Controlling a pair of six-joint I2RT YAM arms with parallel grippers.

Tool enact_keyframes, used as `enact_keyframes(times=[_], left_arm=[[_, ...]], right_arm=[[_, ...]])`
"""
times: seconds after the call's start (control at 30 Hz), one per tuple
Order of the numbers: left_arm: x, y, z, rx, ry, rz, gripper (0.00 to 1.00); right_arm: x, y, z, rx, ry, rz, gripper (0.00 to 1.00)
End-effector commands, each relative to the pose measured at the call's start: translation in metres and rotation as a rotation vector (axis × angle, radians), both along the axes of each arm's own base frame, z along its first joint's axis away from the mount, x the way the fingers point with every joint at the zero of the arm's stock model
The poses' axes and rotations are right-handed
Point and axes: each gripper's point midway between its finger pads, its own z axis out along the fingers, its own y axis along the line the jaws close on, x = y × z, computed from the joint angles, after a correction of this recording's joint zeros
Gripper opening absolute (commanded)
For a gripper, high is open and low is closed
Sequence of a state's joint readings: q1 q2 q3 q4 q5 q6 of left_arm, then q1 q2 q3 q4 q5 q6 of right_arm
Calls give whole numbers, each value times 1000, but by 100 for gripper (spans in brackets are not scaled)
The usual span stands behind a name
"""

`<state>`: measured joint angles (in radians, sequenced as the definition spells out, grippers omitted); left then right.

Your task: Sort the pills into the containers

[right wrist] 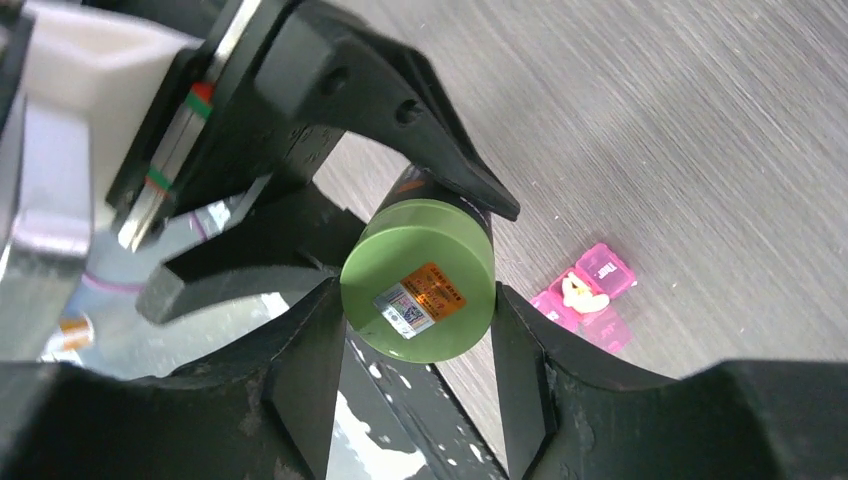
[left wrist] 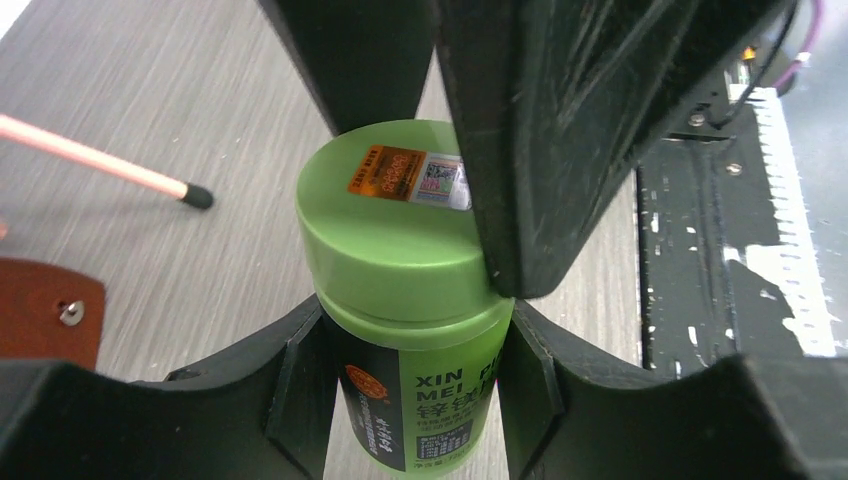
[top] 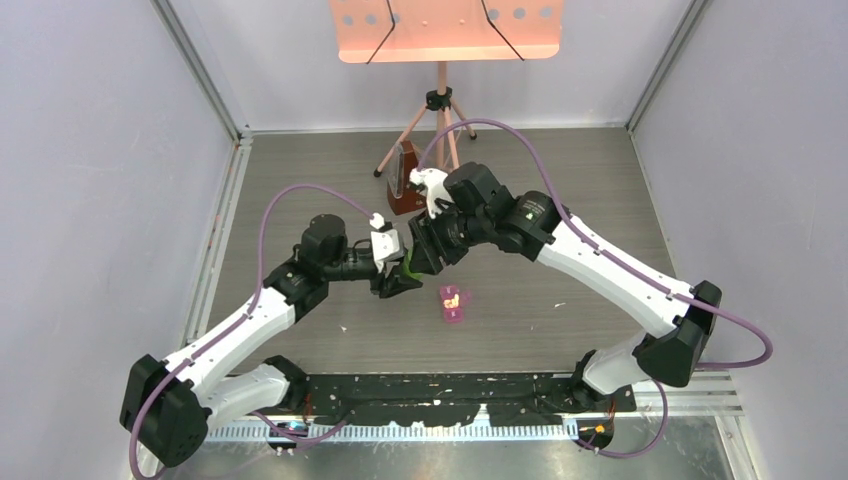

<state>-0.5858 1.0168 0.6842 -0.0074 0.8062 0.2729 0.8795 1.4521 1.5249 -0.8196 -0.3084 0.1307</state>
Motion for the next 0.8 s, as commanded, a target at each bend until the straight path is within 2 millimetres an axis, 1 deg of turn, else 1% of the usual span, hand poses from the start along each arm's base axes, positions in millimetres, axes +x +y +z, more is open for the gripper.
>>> enact_keyframes(times=[0.0,0.03,0.07,0.1,0.17,0.2,0.27,0.3,0.33,0.37,0.4,0.43,0.47,0.5,0.57,0.63,0.77], left_arm=[[27,2,20,-20,-92,119,0],[31,3,21,-21,-99,136,0],[33,4,21,-21,-101,151,0],[35,4,20,-20,-101,160,0],[38,4,19,-13,-99,171,0],[38,5,17,-9,-98,172,0],[37,5,15,-1,-96,169,0],[37,6,13,4,-95,168,0],[36,7,11,12,-94,168,0],[35,7,9,23,-92,163,0],[34,8,8,31,-92,160,0],[32,10,5,46,-82,158,0],[30,10,4,51,-82,150,0],[28,11,2,56,-80,140,0],[25,10,2,55,-81,124,0],[22,10,2,52,-79,108,0],[15,7,6,34,-79,68,0]], right_arm=[[33,-10,3,36,33,-420,5],[39,-14,0,46,56,-519,5],[40,-17,-7,47,73,-567,5],[43,-18,-8,68,99,-645,5],[46,-14,-11,110,142,-715,5],[48,-7,-10,150,166,-729,6],[47,4,-5,197,191,-702,19],[45,9,-3,210,204,-676,36],[45,13,1,222,192,-653,45],[44,14,3,225,187,-630,60],[45,15,4,214,151,-592,66],[43,17,6,213,144,-543,74],[40,19,4,198,119,-472,77],[42,17,4,190,106,-451,81],[40,14,1,164,74,-366,84],[38,9,4,142,32,-294,86],[26,0,9,84,-62,-128,86]])
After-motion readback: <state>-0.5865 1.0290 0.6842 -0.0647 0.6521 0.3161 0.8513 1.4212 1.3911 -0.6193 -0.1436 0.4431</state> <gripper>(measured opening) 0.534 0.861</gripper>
